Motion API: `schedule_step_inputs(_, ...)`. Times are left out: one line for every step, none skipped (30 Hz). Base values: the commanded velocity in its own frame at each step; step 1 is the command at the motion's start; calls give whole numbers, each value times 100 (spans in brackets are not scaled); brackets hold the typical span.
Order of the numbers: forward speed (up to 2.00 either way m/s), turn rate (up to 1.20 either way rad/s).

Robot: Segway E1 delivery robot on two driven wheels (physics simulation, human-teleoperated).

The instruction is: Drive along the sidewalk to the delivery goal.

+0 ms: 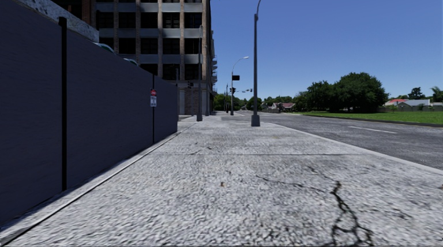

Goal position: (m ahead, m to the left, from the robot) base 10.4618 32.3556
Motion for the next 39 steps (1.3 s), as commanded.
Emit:
schedule_step_inputs(200, 0)
schedule_step_inputs(200, 0)
schedule_step_inputs(200, 0)
schedule_step_inputs(200, 0)
schedule_step_inputs(200, 0)
schedule_step_inputs(200, 0)
schedule_step_inputs(200, 0)
schedule_step_inputs(200, 0)
schedule_step_inputs(200, 0)
schedule_step_inputs(200, 0)
schedule_step_inputs(200, 0)
schedule_step_inputs(200, 0)
schedule_step_inputs(200, 0)
schedule_step_inputs(200, 0)
schedule_step_inputs(200, 0)
schedule_step_inputs(200, 0)
schedule_step_inputs(200, 0)
schedule_step_inputs(200, 0)
schedule_step_inputs(200, 0)
schedule_step_inputs(200, 0)
schedule_step_inputs(200, 0)
schedule_step_inputs(200, 0)
schedule_step_inputs(200, 0)
schedule_step_inputs(200, 0)
schedule_step_inputs(200, 0)
schedule_step_inputs(200, 0)
schedule_step_inputs(200, 0)
schedule_step_inputs(200, 4)
schedule_step_inputs(200, 4)
schedule_step_inputs(200, 7)
schedule_step_inputs(200, 8)
schedule_step_inputs(200, 8)
schedule_step_inputs(200, 4)
schedule_step_inputs(200, 0)
schedule_step_inputs(200, 0)
schedule_step_inputs(200, 0)
schedule_step_inputs(200, 0)
schedule_step_inputs(200, 0)
schedule_step_inputs(200, 0)
